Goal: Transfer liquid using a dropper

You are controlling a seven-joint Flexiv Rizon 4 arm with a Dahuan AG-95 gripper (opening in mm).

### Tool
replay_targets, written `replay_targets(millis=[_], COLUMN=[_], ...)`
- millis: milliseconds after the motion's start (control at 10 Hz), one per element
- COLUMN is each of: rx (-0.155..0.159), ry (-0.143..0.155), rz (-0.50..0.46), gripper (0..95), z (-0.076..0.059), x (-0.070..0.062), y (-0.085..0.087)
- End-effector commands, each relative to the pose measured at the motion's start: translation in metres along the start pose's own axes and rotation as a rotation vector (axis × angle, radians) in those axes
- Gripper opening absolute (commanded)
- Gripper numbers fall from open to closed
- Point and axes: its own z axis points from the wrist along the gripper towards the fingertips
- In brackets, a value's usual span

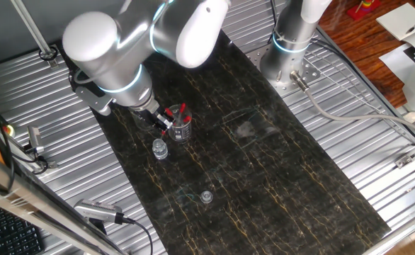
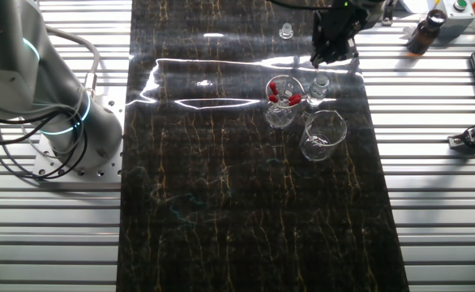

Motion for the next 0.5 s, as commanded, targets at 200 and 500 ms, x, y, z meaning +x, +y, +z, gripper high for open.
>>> replay_targets(millis=[200,500], rx=[0.001,0.001], ry=[-0.001,-0.004], rz=[-0.003,-0.001], gripper=[0.0,0.0], z=[0.008,0.015], x=[-0.002,-0.003], y=[0.000,0.000])
